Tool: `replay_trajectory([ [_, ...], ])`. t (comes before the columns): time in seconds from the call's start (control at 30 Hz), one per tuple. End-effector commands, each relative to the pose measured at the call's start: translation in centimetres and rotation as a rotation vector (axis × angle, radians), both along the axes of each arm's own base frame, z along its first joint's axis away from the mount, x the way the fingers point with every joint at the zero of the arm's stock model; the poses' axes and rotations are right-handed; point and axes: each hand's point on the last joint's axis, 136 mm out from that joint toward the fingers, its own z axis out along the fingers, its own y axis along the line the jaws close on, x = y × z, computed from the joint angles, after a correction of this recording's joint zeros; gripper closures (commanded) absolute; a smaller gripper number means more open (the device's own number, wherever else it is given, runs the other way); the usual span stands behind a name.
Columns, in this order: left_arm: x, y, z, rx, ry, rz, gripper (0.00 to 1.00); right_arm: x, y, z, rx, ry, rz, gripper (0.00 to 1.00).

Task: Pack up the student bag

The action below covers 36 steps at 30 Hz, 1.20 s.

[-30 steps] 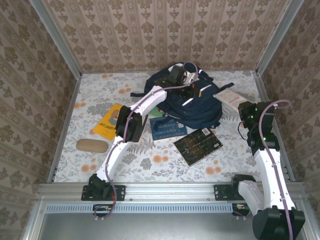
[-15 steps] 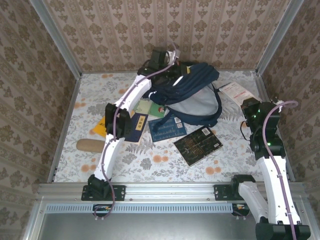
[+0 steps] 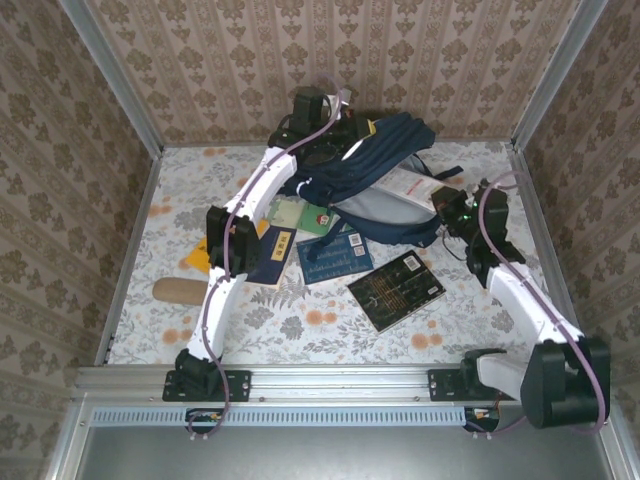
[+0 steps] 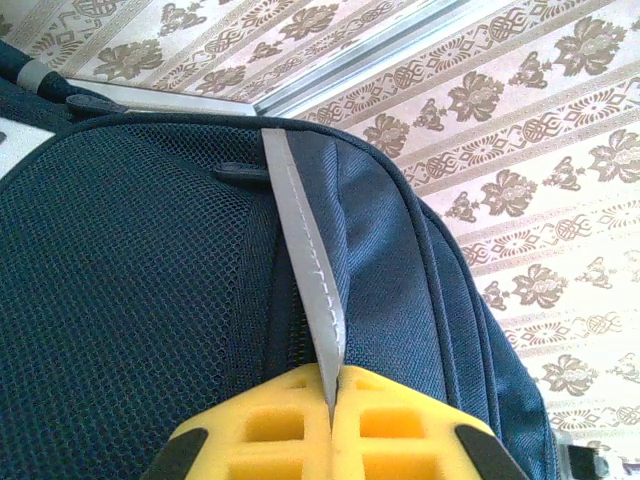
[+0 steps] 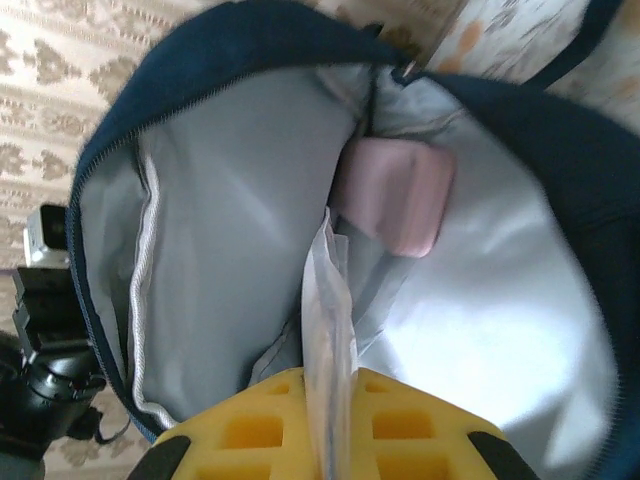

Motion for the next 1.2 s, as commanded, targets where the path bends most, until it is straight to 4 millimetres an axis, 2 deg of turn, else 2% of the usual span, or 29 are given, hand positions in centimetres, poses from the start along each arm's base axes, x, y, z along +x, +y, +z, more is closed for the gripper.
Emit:
replay_trajectory([
  [0.0, 0.3, 2.1, 9.4, -0.141, -0.199, 0.050, 1.00, 2.4, 2.3, 1.9, 0.051, -0.091, 0.024, 1.00],
  [0.07, 0.3, 2.1, 9.6, -0.147, -0.200, 0.050, 1.00, 3.6, 2.8, -0.3, 0.096, -0.027, -0.022, 1.00],
  [0.1, 0.4, 2.2, 9.7, -0.148, -0.200, 0.053, 1.00, 4.2, 3.0, -0.8, 0.124, -0.018, -0.040, 1.00],
  [0.2, 0.6, 2.5, 9.9, -0.156, -0.200, 0.059, 1.00, 6.7, 5.1, -3.3, 0.168, 0.029, -0.036, 1.00],
  [0.53, 0.4, 2.7, 10.4, -0.168, -0.195, 0.058, 1.00, 14.4, 12.3, -7.9, 0.185, 0.100, 0.013, 1.00],
  [0.63, 0.5, 2.8, 10.4, -0.175, -0.193, 0.062, 1.00, 15.9, 14.6, -9.2, 0.168, 0.133, 0.050, 0.98],
  [0.7, 0.7, 3.0, 10.4, -0.175, -0.191, 0.065, 1.00, 16.7, 15.8, -10.7, 0.148, 0.178, 0.067, 0.86],
  [0.77, 0.9, 3.1, 10.2, -0.174, -0.190, 0.070, 1.00, 17.4, 16.9, -11.8, 0.128, 0.216, 0.105, 0.67],
  [0.87, 1.4, 3.6, 10.0, -0.177, -0.181, 0.081, 1.00, 17.7, 17.4, -13.1, 0.108, 0.244, 0.135, 0.53],
  [0.93, 1.7, 3.7, 9.6, -0.175, -0.175, 0.087, 1.00, 17.5, 16.9, -12.7, 0.100, 0.229, 0.139, 0.46],
  [1.07, 1.8, 3.6, 9.2, -0.170, -0.172, 0.088, 1.00, 16.7, 15.3, -10.1, 0.054, 0.180, 0.172, 0.34],
  [1.1, 3.0, 5.3, 9.1, -0.165, -0.174, 0.118, 1.00, 16.2, 14.7, -9.2, 0.039, 0.165, 0.185, 0.30],
  [1.17, 3.2, 5.5, 8.8, -0.158, -0.172, 0.121, 1.00, 15.3, 13.5, -8.1, 0.011, 0.149, 0.198, 0.25],
])
